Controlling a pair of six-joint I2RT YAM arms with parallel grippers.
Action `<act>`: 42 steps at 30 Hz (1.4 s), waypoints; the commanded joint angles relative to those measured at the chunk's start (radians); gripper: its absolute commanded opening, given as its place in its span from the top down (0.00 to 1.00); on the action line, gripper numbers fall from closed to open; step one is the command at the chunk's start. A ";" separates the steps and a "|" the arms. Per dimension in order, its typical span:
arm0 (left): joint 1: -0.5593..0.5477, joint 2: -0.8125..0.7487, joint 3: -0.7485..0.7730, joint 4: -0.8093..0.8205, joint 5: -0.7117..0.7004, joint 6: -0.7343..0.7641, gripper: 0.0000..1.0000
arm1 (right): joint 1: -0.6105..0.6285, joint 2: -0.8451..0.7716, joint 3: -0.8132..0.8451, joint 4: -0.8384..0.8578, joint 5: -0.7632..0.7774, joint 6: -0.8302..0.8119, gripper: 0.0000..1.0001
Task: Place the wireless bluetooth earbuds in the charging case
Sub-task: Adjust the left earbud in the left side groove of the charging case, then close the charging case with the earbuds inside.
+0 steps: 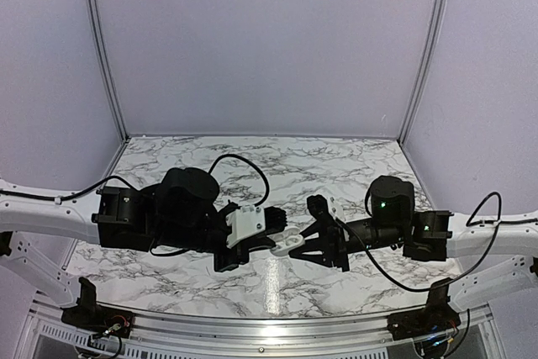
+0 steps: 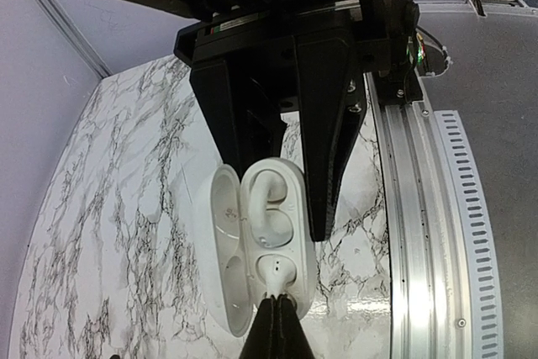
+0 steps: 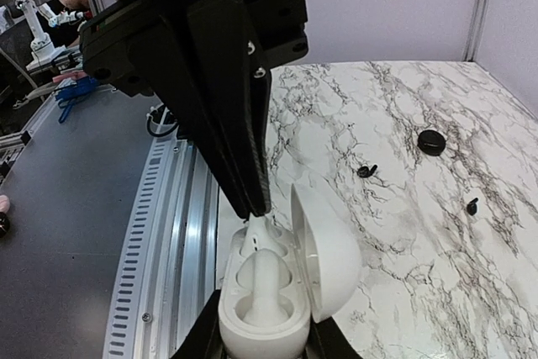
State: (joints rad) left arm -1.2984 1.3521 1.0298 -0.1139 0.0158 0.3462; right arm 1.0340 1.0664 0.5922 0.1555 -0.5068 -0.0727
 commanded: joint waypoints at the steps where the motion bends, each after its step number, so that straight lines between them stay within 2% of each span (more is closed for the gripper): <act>1: -0.002 0.034 0.047 -0.041 0.033 0.007 1.00 | 0.007 -0.002 0.047 0.038 -0.055 -0.020 1.00; 22: -0.002 0.063 0.077 -0.066 -0.009 -0.002 0.99 | 0.009 -0.021 0.044 0.052 -0.085 -0.014 1.00; 33: -0.002 -0.028 0.045 -0.062 -0.083 -0.017 0.74 | 0.008 -0.033 0.018 0.037 -0.006 0.016 1.00; 39: -0.002 -0.101 0.006 -0.045 -0.074 -0.011 0.61 | 0.007 -0.033 0.014 0.029 0.006 0.022 1.00; 42: -0.001 -0.154 -0.057 0.027 -0.068 -0.020 0.48 | 0.008 -0.029 0.017 0.034 0.001 0.022 1.00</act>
State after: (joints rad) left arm -1.3022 1.2743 1.0378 -0.1734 -0.0467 0.3313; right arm 1.0348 1.0470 0.5922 0.1570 -0.5034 -0.0639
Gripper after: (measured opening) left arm 0.454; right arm 0.259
